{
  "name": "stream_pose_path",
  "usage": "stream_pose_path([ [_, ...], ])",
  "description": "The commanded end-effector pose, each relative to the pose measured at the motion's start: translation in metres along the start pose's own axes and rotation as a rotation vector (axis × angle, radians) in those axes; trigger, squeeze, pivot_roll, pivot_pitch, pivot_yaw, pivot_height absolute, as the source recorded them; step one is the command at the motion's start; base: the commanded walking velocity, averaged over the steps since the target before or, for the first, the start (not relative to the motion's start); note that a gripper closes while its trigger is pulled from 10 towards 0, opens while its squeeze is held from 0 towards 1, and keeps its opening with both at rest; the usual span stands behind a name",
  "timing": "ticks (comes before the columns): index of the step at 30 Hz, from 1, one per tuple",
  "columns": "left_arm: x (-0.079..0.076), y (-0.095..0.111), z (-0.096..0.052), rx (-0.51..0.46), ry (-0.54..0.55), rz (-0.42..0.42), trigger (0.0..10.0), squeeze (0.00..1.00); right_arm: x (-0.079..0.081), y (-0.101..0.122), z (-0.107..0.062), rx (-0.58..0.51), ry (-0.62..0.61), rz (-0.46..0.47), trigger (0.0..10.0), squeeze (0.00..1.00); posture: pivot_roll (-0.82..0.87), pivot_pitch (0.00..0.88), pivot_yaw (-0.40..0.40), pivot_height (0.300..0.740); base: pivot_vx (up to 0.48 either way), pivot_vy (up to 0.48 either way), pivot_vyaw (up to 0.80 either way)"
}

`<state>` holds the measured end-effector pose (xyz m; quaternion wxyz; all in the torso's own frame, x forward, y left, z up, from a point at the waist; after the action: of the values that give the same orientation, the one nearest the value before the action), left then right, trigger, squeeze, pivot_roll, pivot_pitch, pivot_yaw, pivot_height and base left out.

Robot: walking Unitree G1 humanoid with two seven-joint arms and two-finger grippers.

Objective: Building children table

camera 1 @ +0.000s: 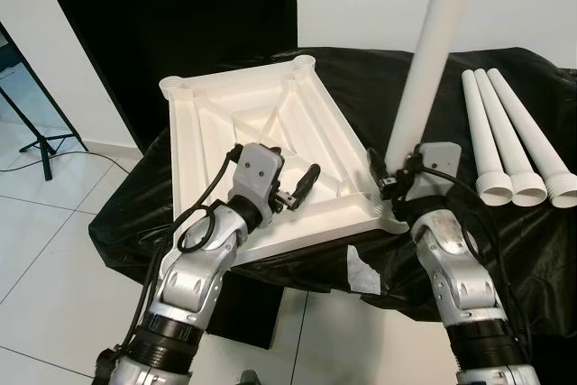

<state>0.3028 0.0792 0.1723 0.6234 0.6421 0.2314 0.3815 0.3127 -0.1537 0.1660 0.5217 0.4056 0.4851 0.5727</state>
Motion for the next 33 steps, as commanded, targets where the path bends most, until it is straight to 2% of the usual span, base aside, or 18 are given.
stream_pose_path([
  [1,-0.009,-0.001,-0.003,-0.002,-0.105,0.013,10.0,0.0,0.0,-0.007,-0.004,0.031,0.003,-0.02,10.0,0.0,0.03,0.0,0.017,0.74,0.0,0.0,0.0],
  [4,-0.015,-0.004,-0.006,-0.002,-0.138,0.029,10.0,0.0,-0.006,-0.015,-0.007,0.07,-0.02,0.035,10.0,0.0,0.03,0.0,0.017,0.74,0.0,0.0,0.0],
  [6,-0.019,-0.006,-0.008,0.007,-0.173,0.01,10.0,0.0,-0.007,-0.016,-0.008,0.068,-0.026,0.054,10.0,0.0,0.03,0.0,0.02,0.74,0.0,0.0,0.0],
  [15,-0.022,-0.008,-0.013,0.0,-0.219,0.02,10.0,0.0,-0.009,-0.019,-0.009,0.079,-0.065,0.127,10.0,0.0,0.03,0.0,0.019,0.74,0.0,0.0,0.0],
  [22,-0.031,-0.01,-0.017,0.013,-0.278,0.012,10.0,0.0,-0.014,-0.026,-0.009,0.094,-0.1,0.156,10.0,0.0,0.03,0.0,0.018,0.74,0.0,0.0,0.0],
  [33,-0.034,-0.011,-0.019,0.019,-0.289,0.022,10.0,0.0,-0.016,-0.031,-0.008,0.104,-0.118,0.169,10.0,0.0,0.04,0.0,0.012,0.74,0.0,0.0,0.0],
])
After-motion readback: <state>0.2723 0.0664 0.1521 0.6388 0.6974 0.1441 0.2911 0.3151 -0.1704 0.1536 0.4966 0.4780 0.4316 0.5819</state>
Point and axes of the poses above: a point about 5 cm out from each wrist's last joint towards the gripper, its own z axis pointing out of the wrist towards the gripper, its own y axis along the axis of the wrist's last joint, x = y × z, the point moved 1 cm from there along z, pointing out of the wrist towards the gripper, and after that the axes turned 1 degree about z, right-handed, at the moved point
